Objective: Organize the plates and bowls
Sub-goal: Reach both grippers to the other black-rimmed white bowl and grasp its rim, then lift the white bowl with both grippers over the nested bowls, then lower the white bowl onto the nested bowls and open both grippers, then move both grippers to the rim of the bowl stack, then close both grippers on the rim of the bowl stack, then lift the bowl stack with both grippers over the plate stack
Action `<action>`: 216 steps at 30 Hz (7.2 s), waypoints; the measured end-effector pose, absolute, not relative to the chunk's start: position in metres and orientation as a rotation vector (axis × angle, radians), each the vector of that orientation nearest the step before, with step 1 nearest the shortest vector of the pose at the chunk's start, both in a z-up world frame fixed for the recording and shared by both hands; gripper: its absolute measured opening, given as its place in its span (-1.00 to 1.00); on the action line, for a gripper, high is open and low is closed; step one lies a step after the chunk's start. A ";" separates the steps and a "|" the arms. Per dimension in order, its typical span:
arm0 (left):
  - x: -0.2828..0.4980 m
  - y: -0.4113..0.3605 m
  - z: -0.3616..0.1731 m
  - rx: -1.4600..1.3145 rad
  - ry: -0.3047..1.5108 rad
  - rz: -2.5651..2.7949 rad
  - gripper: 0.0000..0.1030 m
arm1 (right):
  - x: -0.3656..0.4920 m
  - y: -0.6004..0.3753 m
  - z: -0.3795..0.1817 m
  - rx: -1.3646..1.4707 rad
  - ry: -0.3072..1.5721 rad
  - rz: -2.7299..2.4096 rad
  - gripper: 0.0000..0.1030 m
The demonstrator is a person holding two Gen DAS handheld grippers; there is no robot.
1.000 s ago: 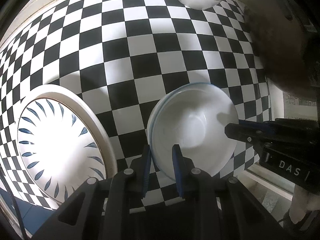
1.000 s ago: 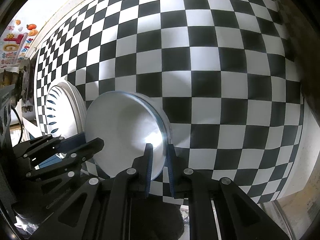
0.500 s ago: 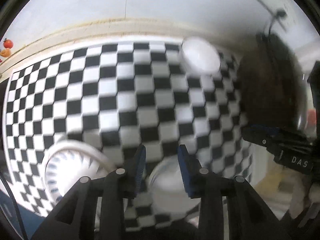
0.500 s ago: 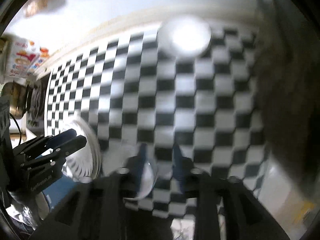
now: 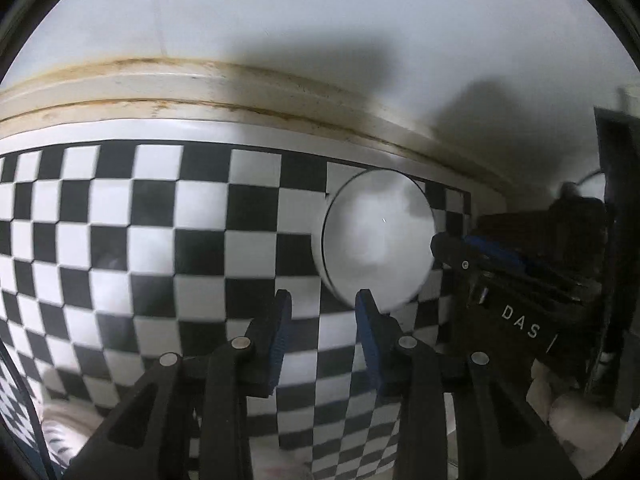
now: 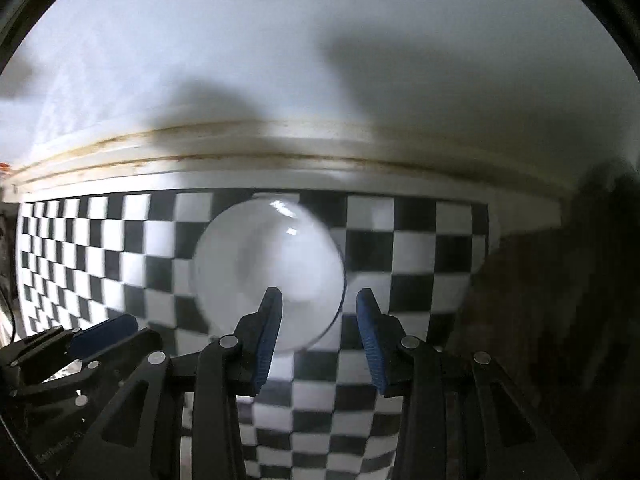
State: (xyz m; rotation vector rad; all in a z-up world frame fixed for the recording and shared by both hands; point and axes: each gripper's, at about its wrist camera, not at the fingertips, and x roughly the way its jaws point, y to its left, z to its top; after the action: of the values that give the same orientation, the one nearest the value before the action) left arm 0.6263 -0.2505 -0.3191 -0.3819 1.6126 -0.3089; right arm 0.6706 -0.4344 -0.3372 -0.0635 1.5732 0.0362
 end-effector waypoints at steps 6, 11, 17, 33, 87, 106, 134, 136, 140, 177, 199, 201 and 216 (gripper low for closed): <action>0.641 -0.267 -0.355 -0.372 1.686 -0.326 -0.41 | 0.694 -0.440 -0.371 -0.072 1.630 0.007 -0.23; 0.650 -0.272 -0.368 -0.396 1.693 -0.357 -0.49 | 0.704 -0.451 -0.397 -0.046 1.677 -0.001 -0.56; 0.650 -0.271 -0.369 -0.385 1.685 -0.353 -0.62 | 0.709 -0.451 -0.405 -0.036 1.689 0.025 -0.75; 0.614 -0.252 -0.325 -0.278 1.604 -0.301 -0.62 | 0.669 -0.442 -0.369 0.048 1.684 0.127 -0.85; 0.386 -0.190 -0.292 -0.117 1.605 -0.345 -0.62 | 0.386 -0.377 -0.337 0.132 1.651 0.196 -0.88; 0.386 -0.191 -0.306 -0.071 1.609 -0.326 -0.62 | 0.384 -0.363 -0.344 0.083 1.644 0.153 -0.85; 0.368 -0.182 -0.270 0.009 1.501 -0.312 -0.60 | 0.362 -0.360 -0.317 0.087 1.580 0.093 -0.80; 0.363 -0.179 -0.263 0.014 1.487 -0.314 -0.60 | 0.356 -0.360 -0.311 0.087 1.569 0.097 -0.80; 0.353 -0.176 -0.251 0.028 1.464 -0.316 -0.60 | 0.340 -0.355 -0.295 0.086 1.542 0.116 -0.80; 0.354 -0.157 -0.232 -0.175 1.503 -0.371 -0.41 | 0.288 -0.387 -0.226 0.229 1.394 0.128 0.61; 0.416 -0.167 -0.361 -0.342 1.812 -0.369 -0.41 | 0.369 -0.400 -0.389 0.481 1.630 0.181 0.63; 0.417 -0.168 -0.369 -0.336 1.829 -0.372 -0.41 | 0.371 -0.398 -0.399 0.508 1.643 0.195 0.63; 0.416 -0.177 -0.382 -0.402 1.799 -0.464 -0.07 | 0.367 -0.386 -0.453 0.744 1.706 0.292 0.27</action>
State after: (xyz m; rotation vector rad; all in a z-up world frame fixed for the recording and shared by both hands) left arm 0.4159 -0.1771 -0.3823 -0.4023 1.7989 -0.4639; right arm 0.3671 -0.3860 -0.4525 0.7441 1.7060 0.2923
